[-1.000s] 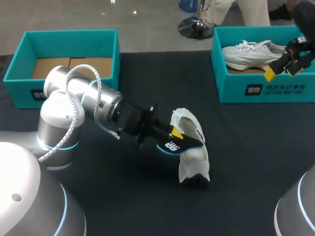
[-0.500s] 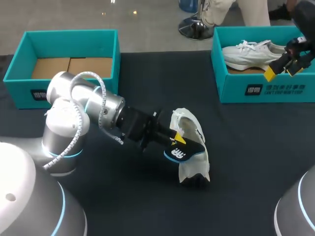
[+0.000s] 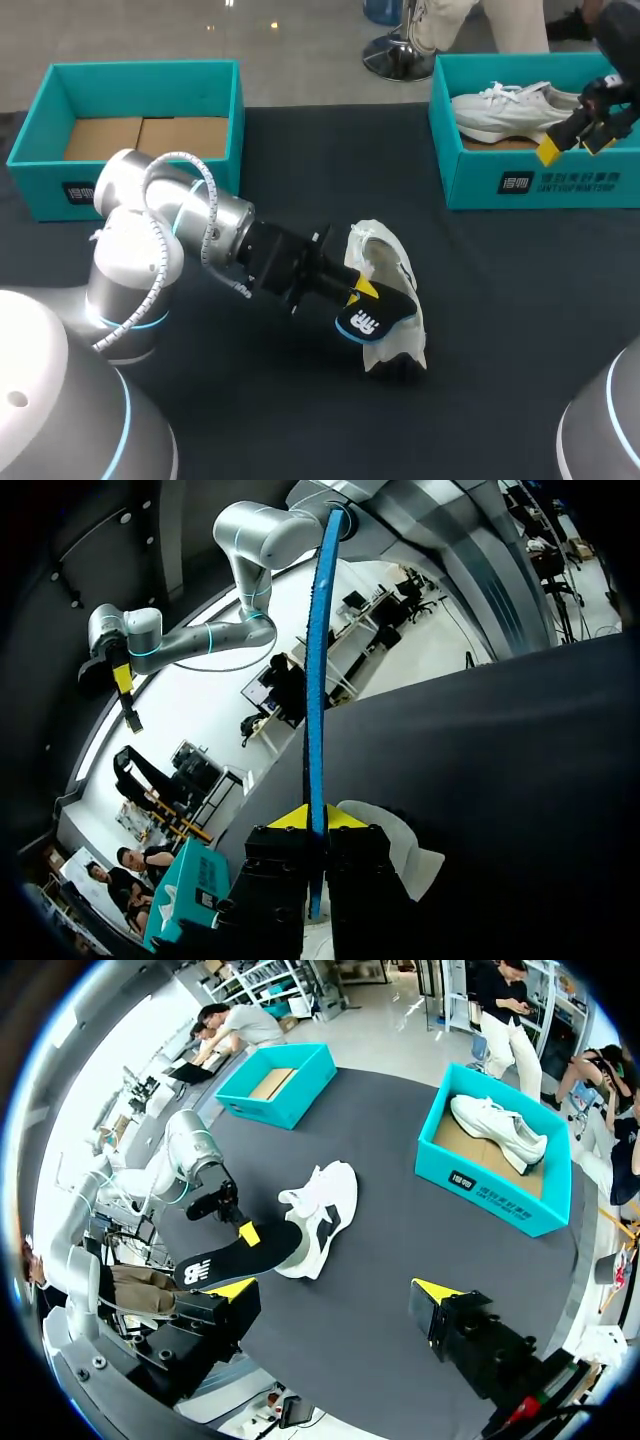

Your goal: Take the shoe out of the shoebox, open the shoe tongue, remove and reinsert the insole, then place the shoe into the shoebox

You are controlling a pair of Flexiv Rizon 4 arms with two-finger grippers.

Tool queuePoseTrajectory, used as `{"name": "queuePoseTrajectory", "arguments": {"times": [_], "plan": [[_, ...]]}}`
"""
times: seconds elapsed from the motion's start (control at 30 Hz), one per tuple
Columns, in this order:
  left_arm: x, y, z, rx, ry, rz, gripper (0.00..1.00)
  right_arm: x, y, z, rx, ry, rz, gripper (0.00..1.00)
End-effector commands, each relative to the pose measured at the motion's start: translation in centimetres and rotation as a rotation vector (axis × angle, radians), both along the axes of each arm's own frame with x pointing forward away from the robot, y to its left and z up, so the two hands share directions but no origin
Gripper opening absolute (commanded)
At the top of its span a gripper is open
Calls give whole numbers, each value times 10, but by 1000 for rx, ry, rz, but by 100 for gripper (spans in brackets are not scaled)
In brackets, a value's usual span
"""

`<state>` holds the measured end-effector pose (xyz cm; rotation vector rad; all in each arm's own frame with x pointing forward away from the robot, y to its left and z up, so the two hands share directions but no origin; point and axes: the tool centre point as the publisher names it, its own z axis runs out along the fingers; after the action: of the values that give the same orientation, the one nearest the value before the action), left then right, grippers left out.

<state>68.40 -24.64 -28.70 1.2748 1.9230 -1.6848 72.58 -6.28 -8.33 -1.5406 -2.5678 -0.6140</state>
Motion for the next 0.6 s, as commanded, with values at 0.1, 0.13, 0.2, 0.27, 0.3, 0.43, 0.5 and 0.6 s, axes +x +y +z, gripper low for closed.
{"name": "queuePoseTrajectory", "arguments": {"times": [0.1, 0.13, 0.2, 0.27, 0.3, 0.43, 0.5, 0.6], "plan": [[-5, 12, 1, 10, 3, 20, 0, 3, 1, 1, -2, 6, 0, 100], [-5, 13, 0, 12, 3, 23, 0, 3, 1, 1, -2, 6, 0, 100], [-6, 15, -1, 16, 4, 26, 0, 3, 1, 1, -2, 6, 0, 100], [-5, 17, -3, 17, 6, 29, 0, 3, 1, 1, -2, 6, 0, 100], [-5, 18, -4, 17, 10, 32, 0, 3, 1, 1, -2, 6, 0, 100], [-3, 16, -8, 16, 17, 35, 0, 3, 1, 1, -2, 6, 0, 100], [-4, 14, -7, 13, 18, 34, 0, 3, 1, 1, -2, 6, 0, 100], [-4, 12, -5, 8, 16, 29, 0, 3, 1, 1, -2, 6, 0, 100]]}}
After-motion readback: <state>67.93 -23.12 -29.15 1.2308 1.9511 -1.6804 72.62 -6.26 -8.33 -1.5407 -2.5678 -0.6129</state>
